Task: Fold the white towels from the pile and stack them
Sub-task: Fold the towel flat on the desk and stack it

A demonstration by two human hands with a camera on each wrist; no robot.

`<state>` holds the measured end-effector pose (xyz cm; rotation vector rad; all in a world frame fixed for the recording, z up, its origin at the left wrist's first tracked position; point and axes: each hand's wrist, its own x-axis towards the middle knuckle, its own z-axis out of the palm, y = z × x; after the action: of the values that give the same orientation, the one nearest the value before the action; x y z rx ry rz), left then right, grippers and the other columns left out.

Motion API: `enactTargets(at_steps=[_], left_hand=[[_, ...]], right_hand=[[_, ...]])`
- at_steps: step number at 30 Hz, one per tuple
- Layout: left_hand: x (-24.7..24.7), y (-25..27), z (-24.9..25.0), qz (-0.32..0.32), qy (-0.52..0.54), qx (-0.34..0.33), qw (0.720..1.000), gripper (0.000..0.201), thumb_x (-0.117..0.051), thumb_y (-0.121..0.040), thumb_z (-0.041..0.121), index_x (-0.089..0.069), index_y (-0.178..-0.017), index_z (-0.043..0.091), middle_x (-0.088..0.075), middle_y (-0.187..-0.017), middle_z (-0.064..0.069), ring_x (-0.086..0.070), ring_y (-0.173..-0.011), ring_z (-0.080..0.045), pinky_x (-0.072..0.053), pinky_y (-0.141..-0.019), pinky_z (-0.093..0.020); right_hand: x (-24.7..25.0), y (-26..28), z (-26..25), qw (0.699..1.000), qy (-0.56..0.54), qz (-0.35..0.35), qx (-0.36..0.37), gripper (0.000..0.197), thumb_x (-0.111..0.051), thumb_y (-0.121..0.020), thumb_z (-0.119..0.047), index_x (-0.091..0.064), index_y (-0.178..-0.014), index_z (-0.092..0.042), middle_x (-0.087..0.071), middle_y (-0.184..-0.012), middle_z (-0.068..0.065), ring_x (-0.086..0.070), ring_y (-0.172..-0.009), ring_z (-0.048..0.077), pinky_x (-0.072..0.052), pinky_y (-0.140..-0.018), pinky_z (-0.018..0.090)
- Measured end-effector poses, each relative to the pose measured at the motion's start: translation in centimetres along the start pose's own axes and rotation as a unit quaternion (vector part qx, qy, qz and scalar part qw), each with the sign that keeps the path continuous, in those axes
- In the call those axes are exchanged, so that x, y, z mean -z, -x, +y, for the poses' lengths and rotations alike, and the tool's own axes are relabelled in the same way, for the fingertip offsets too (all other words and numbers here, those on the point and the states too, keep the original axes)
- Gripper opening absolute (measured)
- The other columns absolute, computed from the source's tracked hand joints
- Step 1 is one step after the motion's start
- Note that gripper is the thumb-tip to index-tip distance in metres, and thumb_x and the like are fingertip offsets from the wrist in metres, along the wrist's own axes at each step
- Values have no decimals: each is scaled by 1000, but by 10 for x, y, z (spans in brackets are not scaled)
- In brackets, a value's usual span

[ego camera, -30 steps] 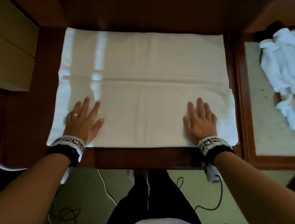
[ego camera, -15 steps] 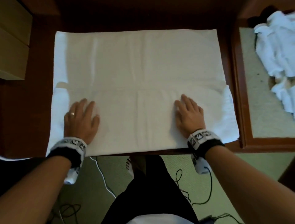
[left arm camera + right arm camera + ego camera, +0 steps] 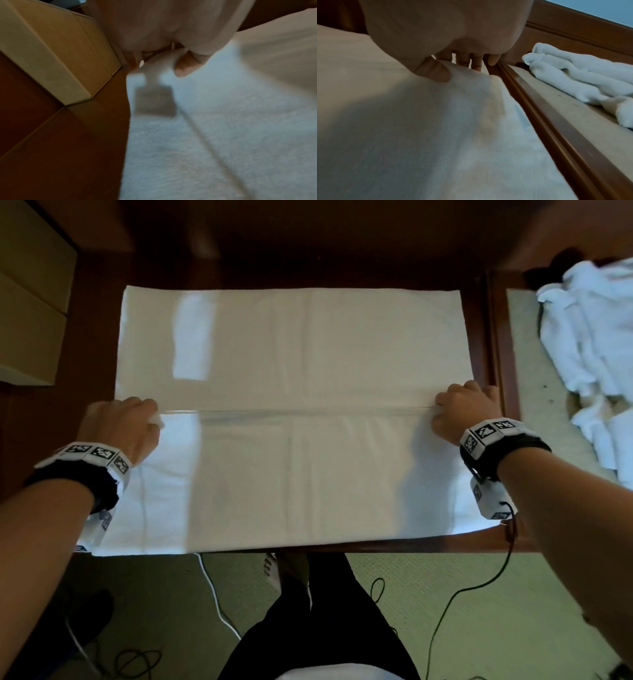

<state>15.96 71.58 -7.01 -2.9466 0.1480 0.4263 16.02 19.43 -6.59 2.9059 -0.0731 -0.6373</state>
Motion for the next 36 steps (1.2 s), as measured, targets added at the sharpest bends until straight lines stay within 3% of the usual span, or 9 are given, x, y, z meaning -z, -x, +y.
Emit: enactTargets(at_steps=[6, 9, 12, 16, 19, 23, 26, 29, 36], left_hand=[[-5, 7, -8, 32, 8, 28, 999, 17, -71, -78, 8, -58, -89, 11, -58, -88, -19, -57, -84, -42, -40, -77, -52], [-9, 18, 4, 67, 54, 72, 994, 49, -74, -74, 10, -56, -120, 10, -50, -119, -22, -46, -109, -44, -33, -93, -57], [-21, 41, 32, 63, 90, 43, 993, 68, -71, -84, 30, -42, -144, 15, -37, -149, -17, -36, -133, -41, -32, -102, -60], [-70, 96, 47, -42, 114, 22, 992, 76, -28, -95, 68, -10, -159, 32, -7, -167, -7, -12, -151, -38, -21, -114, -62], [-93, 124, 38, -52, 123, 64, 989, 77, -7, -93, 73, 6, -159, 34, 8, -168, -3, 1, -153, -35, -11, -118, -64], [-81, 126, 71, -27, 141, 61, 988, 79, -15, -92, 70, -3, -159, 30, 4, -168, -5, -2, -153, -36, -8, -115, -68], [-83, 132, 110, -29, 139, -18, 990, 78, -24, -90, 70, -14, -158, 35, -1, -168, -3, -6, -153, -37, -9, -113, -69], [-90, 135, 119, -33, 113, -15, 993, 78, -25, -89, 72, -18, -158, 36, -2, -169, -1, -8, -152, -38, -12, -112, -68], [-95, 135, 118, -18, 113, -14, 993, 80, -28, -87, 73, -23, -157, 35, -6, -168, -1, -10, -152, -37, -12, -112, -67]], right_hand=[[5, -7, -5, 999, 19, 31, -24, 22, -49, -82, -20, -63, -98, -14, -63, -104, 8, -50, -109, 32, -30, -99, 47], [-11, 10, -16, 991, -47, 119, -37, 37, -58, -75, -13, -63, -112, -9, -56, -118, 14, -47, -112, 37, -32, -99, 52], [-38, 45, -47, 975, -134, 177, 13, 48, -56, -80, -24, -57, -126, -12, -49, -138, 16, -45, -122, 39, -35, -98, 53], [-84, 103, -76, 989, -128, 49, 63, 64, -28, -96, -56, -21, -155, -32, -8, -166, 6, -11, -150, 32, -22, -113, 52], [-103, 116, -69, 992, -113, 33, 42, 68, -15, -96, -65, -2, -157, -39, 11, -166, -1, 6, -152, 26, -13, -119, 51], [-87, 111, -107, 983, -171, 66, 36, 70, -23, -95, -60, -23, -156, -25, -6, -166, 10, -9, -152, 32, -22, -116, 55], [-80, 121, -171, 970, -160, 97, 157, 68, -31, -96, -58, -25, -155, -25, -10, -165, 11, -13, -151, 32, -23, -113, 54], [-87, 129, -200, 964, -123, 70, 226, 68, -33, -96, -60, -21, -156, -31, -3, -166, 7, -7, -152, 29, -20, -115, 55], [-102, 101, -71, 989, -90, 50, 110, 67, -14, -95, -68, -2, -156, -43, 11, -165, -3, 9, -152, 17, -9, -120, 48]])
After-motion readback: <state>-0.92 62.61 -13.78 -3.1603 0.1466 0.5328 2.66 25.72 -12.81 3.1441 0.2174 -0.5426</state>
